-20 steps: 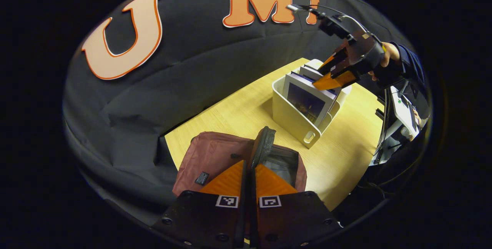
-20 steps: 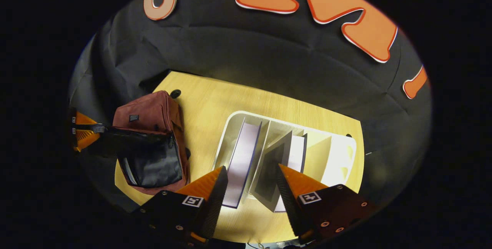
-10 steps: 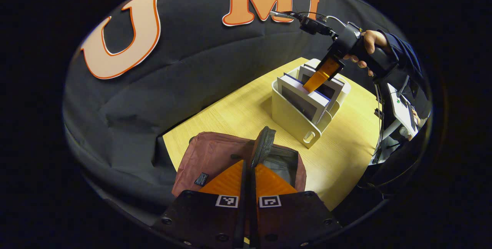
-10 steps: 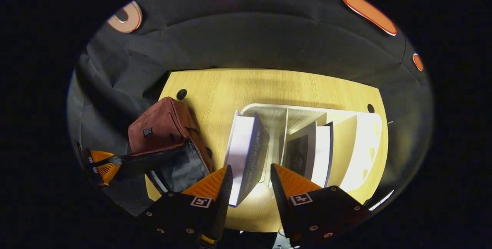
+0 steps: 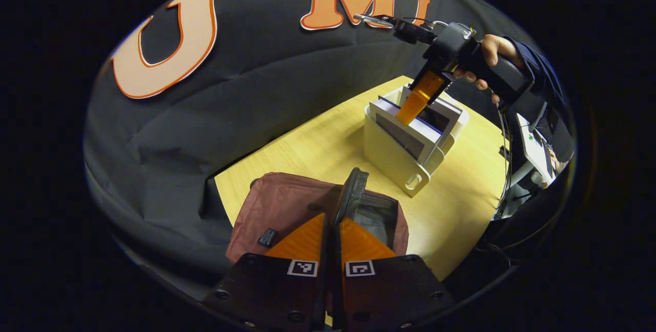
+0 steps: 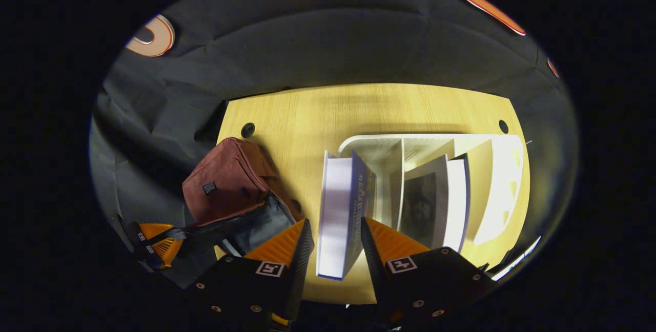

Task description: Open the schoolbag, grab two books from the bookshelf and put them into the schoolbag.

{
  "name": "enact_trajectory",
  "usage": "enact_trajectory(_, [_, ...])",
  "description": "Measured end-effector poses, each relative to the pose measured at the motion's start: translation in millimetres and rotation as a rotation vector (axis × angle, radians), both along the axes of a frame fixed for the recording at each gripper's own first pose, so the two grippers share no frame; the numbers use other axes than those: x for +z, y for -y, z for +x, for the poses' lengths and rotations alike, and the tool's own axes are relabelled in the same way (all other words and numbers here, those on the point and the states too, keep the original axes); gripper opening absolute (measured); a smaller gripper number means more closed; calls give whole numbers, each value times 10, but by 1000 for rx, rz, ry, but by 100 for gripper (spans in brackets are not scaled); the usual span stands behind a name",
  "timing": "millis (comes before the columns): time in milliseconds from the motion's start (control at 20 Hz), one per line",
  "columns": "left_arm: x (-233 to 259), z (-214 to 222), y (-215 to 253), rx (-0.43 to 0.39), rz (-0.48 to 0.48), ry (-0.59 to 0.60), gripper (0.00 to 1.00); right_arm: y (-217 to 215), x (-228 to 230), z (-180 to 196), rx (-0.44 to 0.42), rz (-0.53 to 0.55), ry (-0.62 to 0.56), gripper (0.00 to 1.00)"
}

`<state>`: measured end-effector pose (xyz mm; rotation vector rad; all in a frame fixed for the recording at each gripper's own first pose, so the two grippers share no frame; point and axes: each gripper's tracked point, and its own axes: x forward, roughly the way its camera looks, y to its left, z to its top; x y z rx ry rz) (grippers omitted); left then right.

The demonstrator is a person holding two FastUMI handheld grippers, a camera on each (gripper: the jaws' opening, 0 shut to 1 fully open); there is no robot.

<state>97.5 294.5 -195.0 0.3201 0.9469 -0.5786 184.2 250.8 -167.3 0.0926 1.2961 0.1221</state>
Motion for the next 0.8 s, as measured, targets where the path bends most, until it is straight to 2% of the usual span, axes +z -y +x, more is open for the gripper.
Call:
enact_trajectory(250, [-31,-7,-16,7,-3,-5,6,149,-230,133,-12,-135,-8,57])
enact_trajectory(500, [-39,-5,-22,2,-6,-5,6,283,-454,115,32,-242,-38,58])
enact_trajectory(550, [-49,-9,-23,6,-7,-8,6,317,-494,107,36,-262,-43,65])
enact_trajectory(600, [-42,-20,-17,8,-9,-10,6,320,-481,108,35,-264,-45,50])
enact_trajectory(650, [-45,-16,-21,11,-11,-11,6,321,-496,100,36,-261,-48,43])
enact_trajectory(700, [-55,-19,-14,12,-13,-12,6,327,-511,87,49,-261,-58,30])
enact_trajectory(750, [-62,-20,-22,13,-16,-13,6,342,-481,54,51,-259,-65,29])
enact_trajectory(800, [-70,-25,-28,17,-16,-16,6,356,-475,13,50,-254,-76,44])
